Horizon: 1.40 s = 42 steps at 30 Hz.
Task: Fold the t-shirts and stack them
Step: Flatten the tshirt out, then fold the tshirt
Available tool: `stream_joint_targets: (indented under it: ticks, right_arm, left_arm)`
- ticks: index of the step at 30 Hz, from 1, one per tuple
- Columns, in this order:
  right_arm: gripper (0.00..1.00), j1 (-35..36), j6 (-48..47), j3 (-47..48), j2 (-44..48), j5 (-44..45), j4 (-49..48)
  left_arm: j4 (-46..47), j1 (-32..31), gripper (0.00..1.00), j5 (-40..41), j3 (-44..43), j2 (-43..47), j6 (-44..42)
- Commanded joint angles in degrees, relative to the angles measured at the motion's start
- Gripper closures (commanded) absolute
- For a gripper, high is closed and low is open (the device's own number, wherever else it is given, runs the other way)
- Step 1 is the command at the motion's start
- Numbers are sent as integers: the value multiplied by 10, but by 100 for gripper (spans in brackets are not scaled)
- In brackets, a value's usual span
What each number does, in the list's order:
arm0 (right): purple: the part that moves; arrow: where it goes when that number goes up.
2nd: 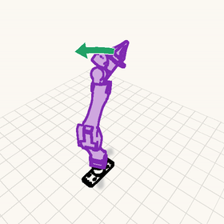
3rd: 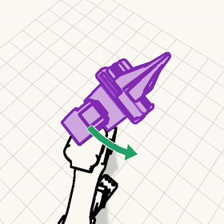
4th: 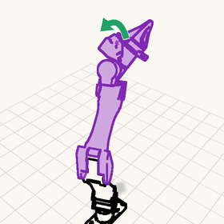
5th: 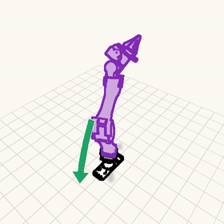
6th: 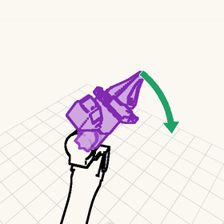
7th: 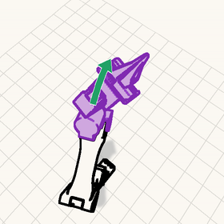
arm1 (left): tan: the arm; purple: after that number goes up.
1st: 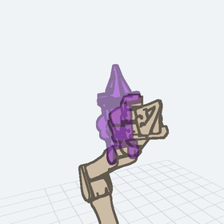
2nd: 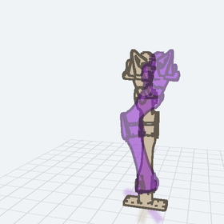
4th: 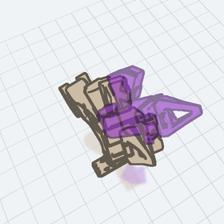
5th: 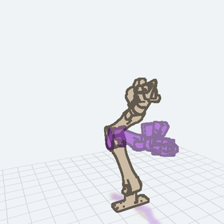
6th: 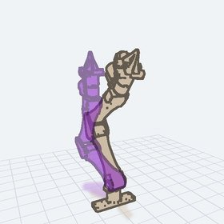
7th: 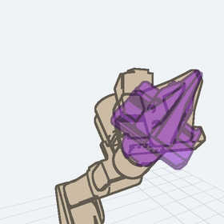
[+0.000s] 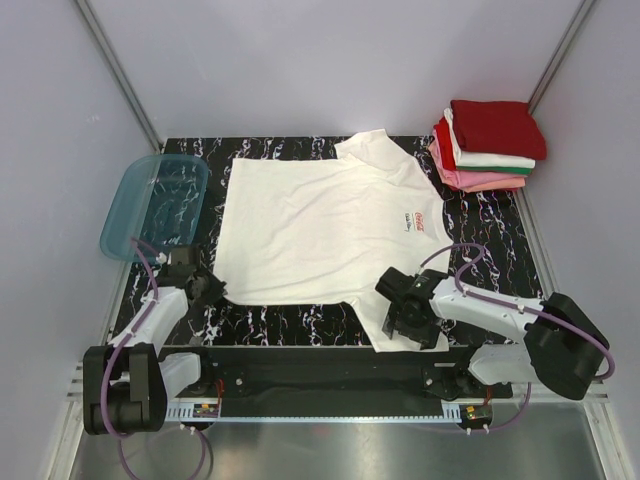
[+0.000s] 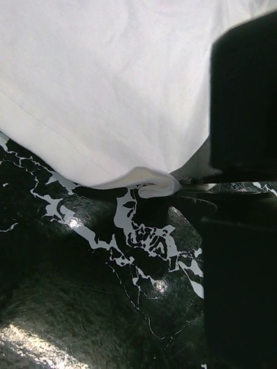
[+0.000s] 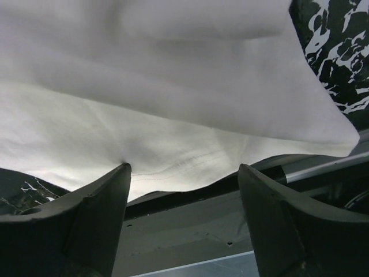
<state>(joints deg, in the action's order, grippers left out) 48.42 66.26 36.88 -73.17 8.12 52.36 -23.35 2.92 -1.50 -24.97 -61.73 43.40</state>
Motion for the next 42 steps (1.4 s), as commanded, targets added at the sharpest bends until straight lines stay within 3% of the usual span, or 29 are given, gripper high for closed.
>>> stream_joint_targets:
  ticks: [1, 4, 9, 13, 14, 17, 20, 21, 23, 26, 32, 37, 42]
  right_arm:
    - [23, 8, 26, 6, -3, 37, -9]
    - [30, 12, 41, 9, -8, 49, -4]
    - [24, 46, 50, 39, -60, 48, -7]
    - [30, 51, 67, -5, -86, 1, -104]
    - [43, 51, 70, -24, -90, 1, -116]
    - [68, 51, 77, -44, -92, 14, -136]
    - [80, 51, 78, -52, -89, 18, -151]
    - [90, 51, 77, -53, -88, 20, -153]
    - [100, 51, 73, -48, -81, 22, -147]
    - [100, 53, 63, -35, -47, 19, -117]
    - [100, 68, 71, 18, 77, 28, 46]
    - [100, 67, 68, 84, 143, 39, 136]
    - [100, 67, 40, 191, 138, 78, 190]
  left_arm:
    - [4, 7, 100, 24, 1, 2, -3]
    - [6, 9, 100, 18, 0, -1, -5]
    - [9, 10, 100, 18, 1, 6, -7]
    - [9, 10, 100, 18, 2, 9, -9]
    - [9, 10, 100, 18, 2, 8, -9]
    - [11, 10, 100, 18, 1, 9, -12]
    - [13, 11, 100, 18, 0, 7, -16]
    - [13, 10, 100, 18, 0, 7, -16]
    - [13, 9, 100, 2, -1, 10, -17]
    - [9, 2, 100, -33, 1, 28, -8]
    - [-60, -5, 100, -142, -23, 83, 13]
    - [-123, -6, 100, -176, -53, 136, 4]
    - [-177, -5, 100, -169, -111, 142, -23]
